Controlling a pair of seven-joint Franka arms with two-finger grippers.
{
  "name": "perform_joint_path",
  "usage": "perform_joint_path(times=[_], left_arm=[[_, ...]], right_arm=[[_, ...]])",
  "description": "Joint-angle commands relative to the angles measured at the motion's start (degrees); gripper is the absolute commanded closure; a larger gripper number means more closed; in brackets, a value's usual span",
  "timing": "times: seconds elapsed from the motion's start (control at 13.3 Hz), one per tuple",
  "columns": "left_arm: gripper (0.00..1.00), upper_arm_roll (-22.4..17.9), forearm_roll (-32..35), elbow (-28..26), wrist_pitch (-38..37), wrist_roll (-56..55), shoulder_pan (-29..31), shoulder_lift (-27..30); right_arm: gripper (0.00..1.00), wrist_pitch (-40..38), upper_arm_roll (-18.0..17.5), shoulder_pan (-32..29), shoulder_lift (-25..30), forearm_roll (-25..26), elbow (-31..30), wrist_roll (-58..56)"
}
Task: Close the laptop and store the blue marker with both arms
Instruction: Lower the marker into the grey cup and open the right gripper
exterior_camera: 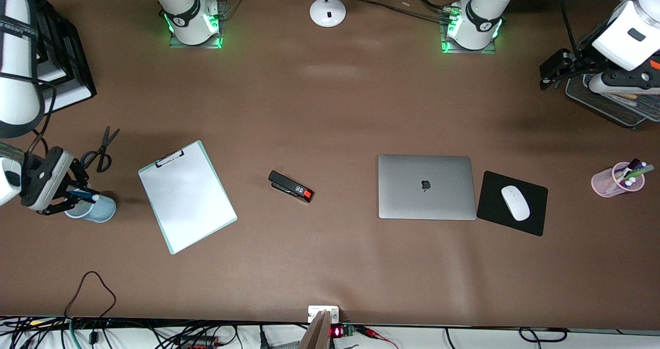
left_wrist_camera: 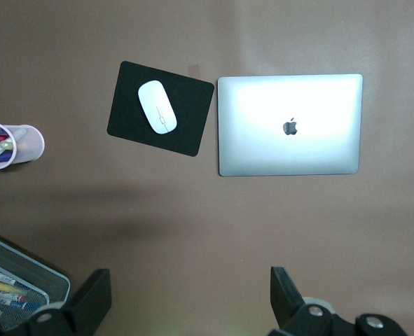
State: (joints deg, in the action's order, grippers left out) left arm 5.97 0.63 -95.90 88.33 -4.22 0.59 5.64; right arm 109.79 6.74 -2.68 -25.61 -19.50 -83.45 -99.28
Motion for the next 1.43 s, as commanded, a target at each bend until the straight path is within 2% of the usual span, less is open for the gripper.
perform_joint_path(times=[0.0, 0.3, 0.53, 0.83, 1.35], left_arm=[[0.0, -0.3, -1.1, -1.1, 0.9, 1.1, -0.2, 0.5], [0.0, -0.3, -1.1, -1.1, 0.8, 1.1, -0.2, 0.5], [0.0, -0.1, -0.8, -0.9, 0.7, 1.1, -0.2, 0.8], [0.0, 0.5, -0.8, -0.8, 0.7, 1.1, 0.0, 1.0], [0.0, 1.5, -0.5, -0.7, 0.8, 1.0, 0.0, 1.1]], right_arm=[[1.0, -3.7, -0.7, -2.3, 0.6, -5.7, -0.3, -12.6], [1.0, -8.7, -0.8, -5.9, -0.5, -9.2, -0.2, -23.7], [1.0, -14.3, -0.8, -9.2, -3.1, -11.9, 2.4, -31.0], [1.0, -19.2, -0.9, -12.6, -8.1, -12.1, 8.3, -34.0], [1.0, -21.4, -0.9, -15.7, -11.4, -12.5, 10.5, -37.7]])
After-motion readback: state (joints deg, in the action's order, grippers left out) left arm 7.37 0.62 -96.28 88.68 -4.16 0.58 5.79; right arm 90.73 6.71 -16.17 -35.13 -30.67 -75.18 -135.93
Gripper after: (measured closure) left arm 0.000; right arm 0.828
